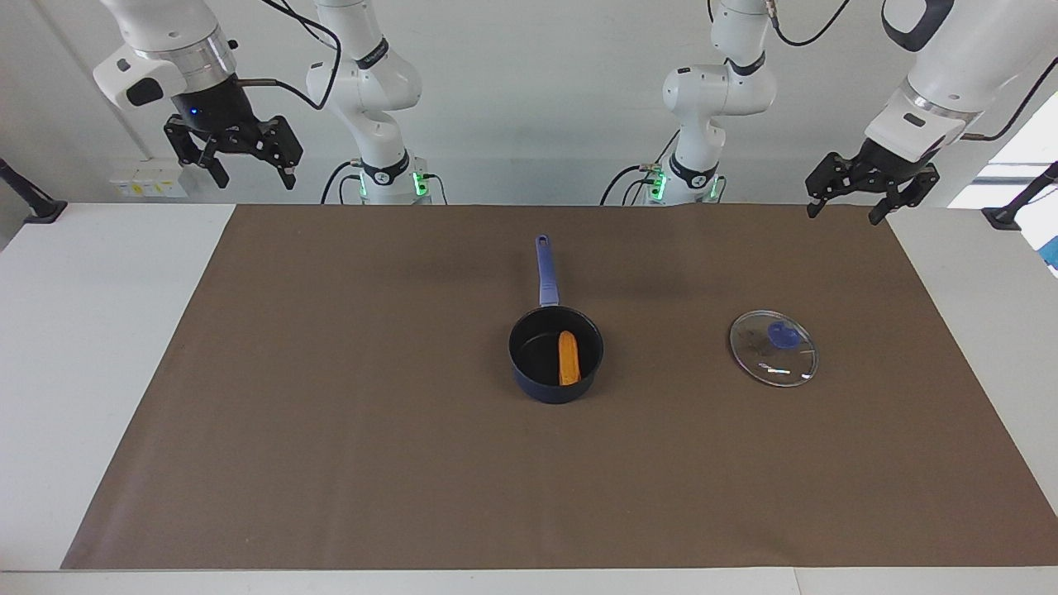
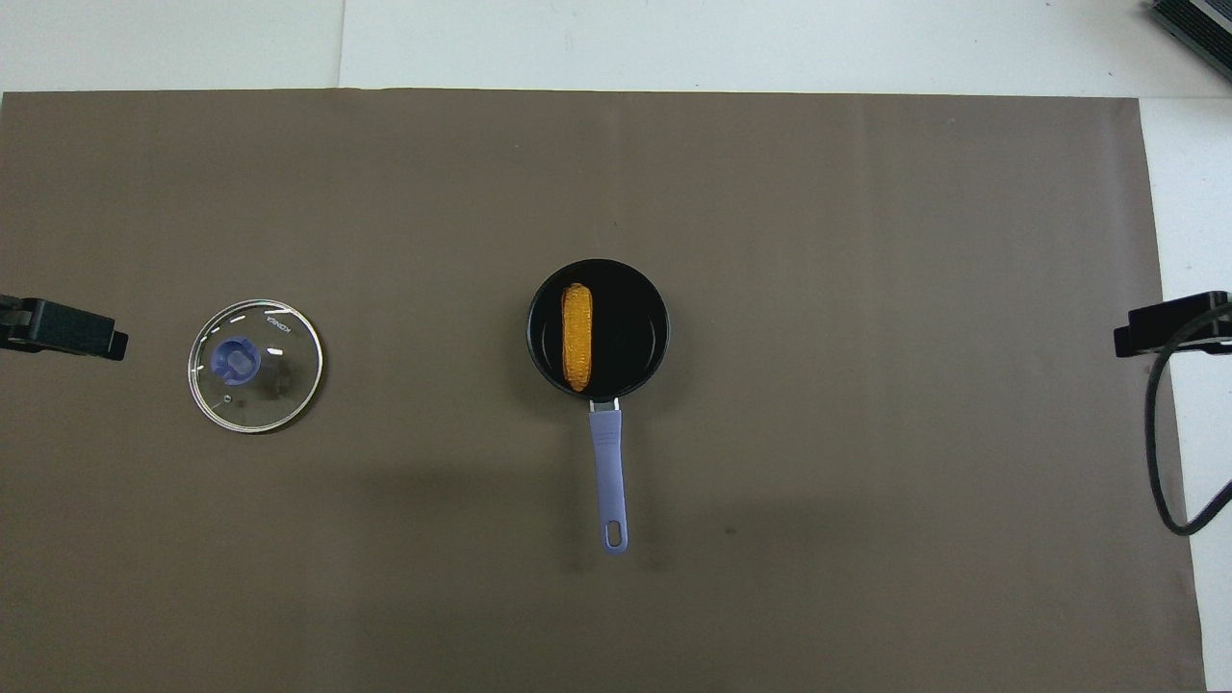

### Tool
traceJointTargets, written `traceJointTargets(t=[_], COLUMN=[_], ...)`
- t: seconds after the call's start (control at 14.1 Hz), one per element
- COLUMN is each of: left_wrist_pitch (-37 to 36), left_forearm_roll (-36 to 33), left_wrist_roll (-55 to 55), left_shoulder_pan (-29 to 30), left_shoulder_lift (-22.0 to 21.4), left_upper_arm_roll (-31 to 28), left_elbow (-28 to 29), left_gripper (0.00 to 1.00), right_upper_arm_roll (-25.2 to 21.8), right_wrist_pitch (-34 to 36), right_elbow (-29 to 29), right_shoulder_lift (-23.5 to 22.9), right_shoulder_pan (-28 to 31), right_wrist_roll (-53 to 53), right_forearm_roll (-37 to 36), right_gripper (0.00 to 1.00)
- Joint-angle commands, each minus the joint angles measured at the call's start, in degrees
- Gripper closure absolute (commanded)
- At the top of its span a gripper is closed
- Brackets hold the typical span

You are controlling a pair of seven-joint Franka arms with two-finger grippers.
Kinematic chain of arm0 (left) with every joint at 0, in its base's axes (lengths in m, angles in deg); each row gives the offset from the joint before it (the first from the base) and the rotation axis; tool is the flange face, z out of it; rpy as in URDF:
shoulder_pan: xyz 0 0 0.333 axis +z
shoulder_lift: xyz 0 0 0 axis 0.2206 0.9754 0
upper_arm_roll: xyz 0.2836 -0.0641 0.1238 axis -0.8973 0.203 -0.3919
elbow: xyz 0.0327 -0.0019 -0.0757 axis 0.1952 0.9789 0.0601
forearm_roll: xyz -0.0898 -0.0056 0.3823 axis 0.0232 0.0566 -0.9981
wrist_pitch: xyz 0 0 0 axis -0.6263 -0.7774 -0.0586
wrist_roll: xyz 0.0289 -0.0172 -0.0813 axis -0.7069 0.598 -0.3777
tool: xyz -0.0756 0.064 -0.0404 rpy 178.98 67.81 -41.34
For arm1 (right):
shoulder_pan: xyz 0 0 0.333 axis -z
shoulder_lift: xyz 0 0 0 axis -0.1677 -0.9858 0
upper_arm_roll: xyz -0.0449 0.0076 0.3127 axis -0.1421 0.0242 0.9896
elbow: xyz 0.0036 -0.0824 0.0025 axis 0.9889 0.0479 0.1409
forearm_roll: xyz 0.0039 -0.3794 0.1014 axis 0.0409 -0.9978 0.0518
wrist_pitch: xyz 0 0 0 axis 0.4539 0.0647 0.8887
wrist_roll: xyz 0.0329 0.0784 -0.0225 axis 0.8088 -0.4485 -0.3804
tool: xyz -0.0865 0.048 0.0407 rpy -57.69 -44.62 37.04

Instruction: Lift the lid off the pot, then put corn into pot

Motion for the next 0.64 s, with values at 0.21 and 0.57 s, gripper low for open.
traceJointTargets(t=[0.21, 0.57], left_wrist_pitch=[-0.60, 0.01], left_forearm_roll=[0.67, 0.67], left_wrist_roll=[0.39, 0.04], left_shoulder_pan=[0.69, 0.26], left_shoulder_lift=[-0.77, -0.69], left_upper_arm_roll=[0.27, 0.27], left_elbow=[0.35, 0.27], left_gripper=[0.00, 0.00], right_upper_arm_roll=[0.18, 0.09], right_wrist_pitch=[0.23, 0.23], right_elbow=[0.22, 0.31], right_shoulder_lift=[0.52, 0.61], right_shoulder_pan=[1.04, 1.04], right_wrist_roll=[-0.18, -0.01], right_forearm_roll=[-0.54, -0.63], right_gripper=[0.00, 0.00])
